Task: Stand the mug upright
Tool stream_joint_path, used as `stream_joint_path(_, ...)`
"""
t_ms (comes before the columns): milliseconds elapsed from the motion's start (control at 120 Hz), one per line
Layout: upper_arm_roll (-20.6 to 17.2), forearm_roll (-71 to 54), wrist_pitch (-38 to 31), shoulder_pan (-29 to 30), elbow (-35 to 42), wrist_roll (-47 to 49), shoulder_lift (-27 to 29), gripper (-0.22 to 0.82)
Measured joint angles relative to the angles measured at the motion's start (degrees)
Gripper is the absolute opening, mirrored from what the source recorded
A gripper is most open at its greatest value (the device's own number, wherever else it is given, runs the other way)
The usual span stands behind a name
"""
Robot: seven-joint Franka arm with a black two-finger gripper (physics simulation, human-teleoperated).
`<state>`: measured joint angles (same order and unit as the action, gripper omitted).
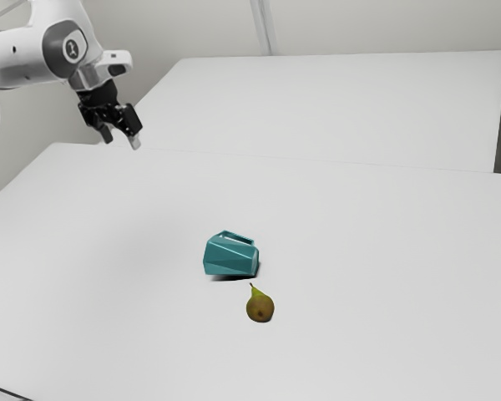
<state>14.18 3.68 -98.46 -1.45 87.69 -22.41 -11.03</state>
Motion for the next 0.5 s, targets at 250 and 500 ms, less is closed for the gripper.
stream_joint_path(250,1.2,0.4,-6.5,0.0,16.6,0.0,10.0,0.58)
stream_joint_path(500,1.2,5.6,-28.3,3.6,38.5,-6.0,20.5,0.58)
